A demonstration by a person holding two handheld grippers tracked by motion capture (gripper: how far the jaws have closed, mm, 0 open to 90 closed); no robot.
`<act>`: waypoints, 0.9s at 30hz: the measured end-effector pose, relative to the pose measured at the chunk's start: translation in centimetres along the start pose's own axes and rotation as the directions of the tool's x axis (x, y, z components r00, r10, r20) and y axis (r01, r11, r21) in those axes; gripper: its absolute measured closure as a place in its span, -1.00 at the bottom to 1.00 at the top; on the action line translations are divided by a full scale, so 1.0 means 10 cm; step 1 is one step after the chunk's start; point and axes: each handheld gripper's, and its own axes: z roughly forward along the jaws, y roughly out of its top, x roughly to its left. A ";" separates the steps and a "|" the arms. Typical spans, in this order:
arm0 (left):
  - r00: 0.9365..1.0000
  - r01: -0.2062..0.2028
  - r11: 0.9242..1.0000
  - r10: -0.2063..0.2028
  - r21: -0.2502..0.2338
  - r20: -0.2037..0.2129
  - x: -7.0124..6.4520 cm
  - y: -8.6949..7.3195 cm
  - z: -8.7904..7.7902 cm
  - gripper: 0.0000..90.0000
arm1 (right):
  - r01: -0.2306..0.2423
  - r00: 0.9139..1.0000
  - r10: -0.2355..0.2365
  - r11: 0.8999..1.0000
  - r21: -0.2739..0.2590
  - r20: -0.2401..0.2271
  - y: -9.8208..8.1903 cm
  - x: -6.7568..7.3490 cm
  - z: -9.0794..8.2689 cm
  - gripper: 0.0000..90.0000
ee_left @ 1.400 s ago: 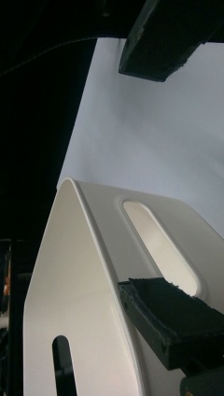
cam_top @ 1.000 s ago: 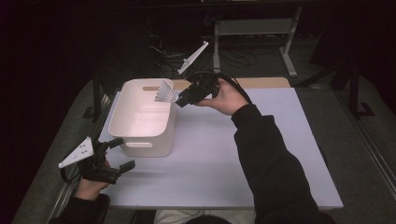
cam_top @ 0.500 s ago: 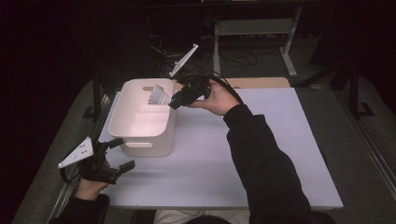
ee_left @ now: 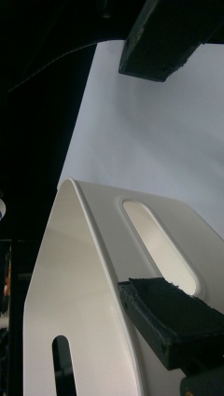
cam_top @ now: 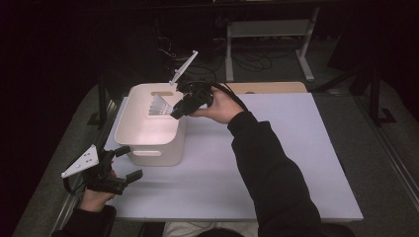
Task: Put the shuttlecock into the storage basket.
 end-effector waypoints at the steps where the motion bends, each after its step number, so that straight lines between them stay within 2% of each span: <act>1: 1.000 -0.001 1.000 0.001 0.000 0.000 0.00 0.00 0.00 -1.00 | 0.003 1.000 -0.003 1.000 0.002 -0.001 0.01 0.00 0.01 0.43; 10: 1.000 0.001 1.000 -0.001 -0.002 0.002 0.00 0.00 0.00 -1.00 | 0.010 1.000 -0.010 1.000 0.015 -0.016 0.05 0.02 0.12 0.43; 27: 1.000 0.002 1.000 -0.002 -0.004 0.005 0.00 0.00 -0.01 -1.00 | 0.023 0.998 -0.020 0.999 0.047 -0.063 0.06 0.00 0.45 0.43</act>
